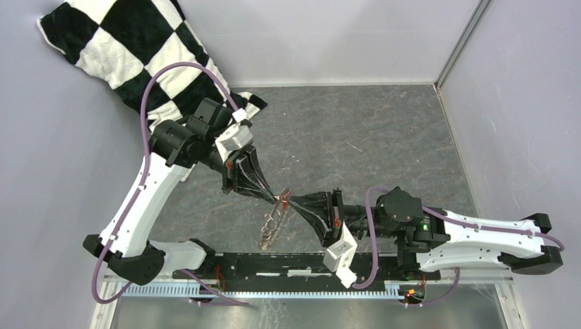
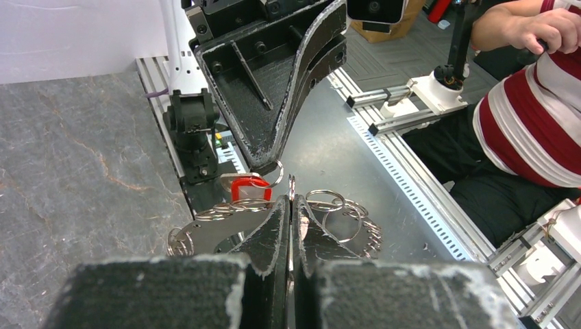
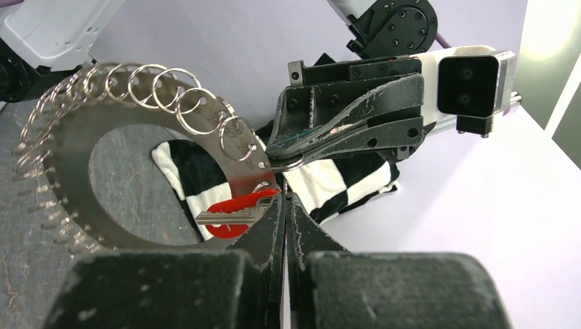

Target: Put the keys on the keyring

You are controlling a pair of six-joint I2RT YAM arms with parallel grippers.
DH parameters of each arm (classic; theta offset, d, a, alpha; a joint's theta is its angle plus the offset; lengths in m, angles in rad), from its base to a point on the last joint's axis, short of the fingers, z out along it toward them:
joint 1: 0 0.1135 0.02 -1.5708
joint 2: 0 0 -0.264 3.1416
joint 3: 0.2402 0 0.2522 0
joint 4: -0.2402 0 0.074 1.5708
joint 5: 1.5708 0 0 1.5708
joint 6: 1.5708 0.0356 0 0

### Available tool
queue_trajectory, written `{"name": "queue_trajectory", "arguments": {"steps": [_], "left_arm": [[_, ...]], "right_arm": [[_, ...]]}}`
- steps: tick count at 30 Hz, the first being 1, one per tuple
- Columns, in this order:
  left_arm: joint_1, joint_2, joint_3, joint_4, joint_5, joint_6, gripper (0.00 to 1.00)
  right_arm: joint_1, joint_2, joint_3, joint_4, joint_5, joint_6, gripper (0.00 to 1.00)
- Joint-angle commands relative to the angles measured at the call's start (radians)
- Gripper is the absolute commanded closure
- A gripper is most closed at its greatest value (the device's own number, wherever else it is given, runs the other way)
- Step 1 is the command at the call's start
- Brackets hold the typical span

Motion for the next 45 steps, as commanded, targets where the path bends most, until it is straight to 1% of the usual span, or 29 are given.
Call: {"name": "queue_trajectory", "arguments": {"steps": [1, 45], "left_arm": [[-0.008, -0.025, 0.001, 0.005, 0.116, 0.045, 0.98], [-0.006, -0.034, -0.02, 0.011, 0.116, 0.052, 0.98]], "right_arm": [[0.008, 0.0, -0.004, 0.048, 0.007, -0.006, 0.99], [0.016, 0.012, 0.001, 0.088, -0.025, 0.008, 0.99]]}}
